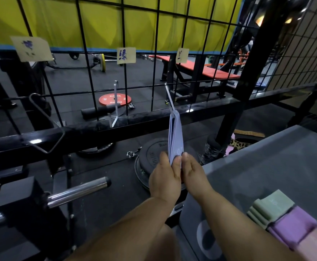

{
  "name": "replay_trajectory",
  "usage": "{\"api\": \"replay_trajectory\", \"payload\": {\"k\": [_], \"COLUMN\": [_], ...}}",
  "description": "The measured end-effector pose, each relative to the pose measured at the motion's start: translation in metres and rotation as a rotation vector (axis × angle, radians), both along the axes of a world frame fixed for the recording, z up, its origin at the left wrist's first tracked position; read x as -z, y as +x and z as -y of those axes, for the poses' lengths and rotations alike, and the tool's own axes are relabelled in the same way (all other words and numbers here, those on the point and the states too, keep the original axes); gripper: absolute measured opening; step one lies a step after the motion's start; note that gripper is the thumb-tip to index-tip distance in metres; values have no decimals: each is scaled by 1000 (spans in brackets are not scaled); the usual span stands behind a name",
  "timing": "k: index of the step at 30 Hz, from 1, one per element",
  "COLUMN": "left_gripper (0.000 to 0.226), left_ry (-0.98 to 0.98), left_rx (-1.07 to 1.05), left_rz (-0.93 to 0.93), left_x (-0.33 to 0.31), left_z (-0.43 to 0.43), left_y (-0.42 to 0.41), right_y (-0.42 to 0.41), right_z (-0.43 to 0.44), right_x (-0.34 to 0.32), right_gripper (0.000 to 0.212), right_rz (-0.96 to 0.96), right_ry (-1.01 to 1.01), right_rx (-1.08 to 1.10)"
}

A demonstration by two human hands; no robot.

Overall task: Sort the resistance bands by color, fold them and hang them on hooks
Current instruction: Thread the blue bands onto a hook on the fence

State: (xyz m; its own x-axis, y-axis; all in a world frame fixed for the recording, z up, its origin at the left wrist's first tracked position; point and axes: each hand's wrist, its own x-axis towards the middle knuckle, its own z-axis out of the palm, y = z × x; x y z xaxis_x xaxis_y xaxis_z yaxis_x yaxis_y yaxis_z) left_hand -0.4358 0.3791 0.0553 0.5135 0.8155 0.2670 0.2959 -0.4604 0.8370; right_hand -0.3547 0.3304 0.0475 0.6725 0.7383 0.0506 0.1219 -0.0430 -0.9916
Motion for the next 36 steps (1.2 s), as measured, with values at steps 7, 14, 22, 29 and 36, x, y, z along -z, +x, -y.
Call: {"api": "replay_trajectory", "payload": {"k": [7,14,22,29,36], "left_gripper": [36,30,29,29,47], "left_ry": [27,28,8,-17,-197], "left_rx": [-3,-30,-43,11,182], "left_rz": [10,26,72,7,-125], "left_x": [5,19,24,30,43], "left_z": [-2,-2,-4,-3,2], "left_y": [-2,-2,1,-3,7], "right_y": [1,-1,5,18,57], "right_z": [4,7,4,16,58], "right_x": [5,14,16,9,10], "right_gripper": [39,44,44,44,58], "right_rz": [-33,-16,-18,-32,-115], "right_ry": [17,2,-41,-141,-48], "right_rx": [-31,-23,-48,-19,221]}}
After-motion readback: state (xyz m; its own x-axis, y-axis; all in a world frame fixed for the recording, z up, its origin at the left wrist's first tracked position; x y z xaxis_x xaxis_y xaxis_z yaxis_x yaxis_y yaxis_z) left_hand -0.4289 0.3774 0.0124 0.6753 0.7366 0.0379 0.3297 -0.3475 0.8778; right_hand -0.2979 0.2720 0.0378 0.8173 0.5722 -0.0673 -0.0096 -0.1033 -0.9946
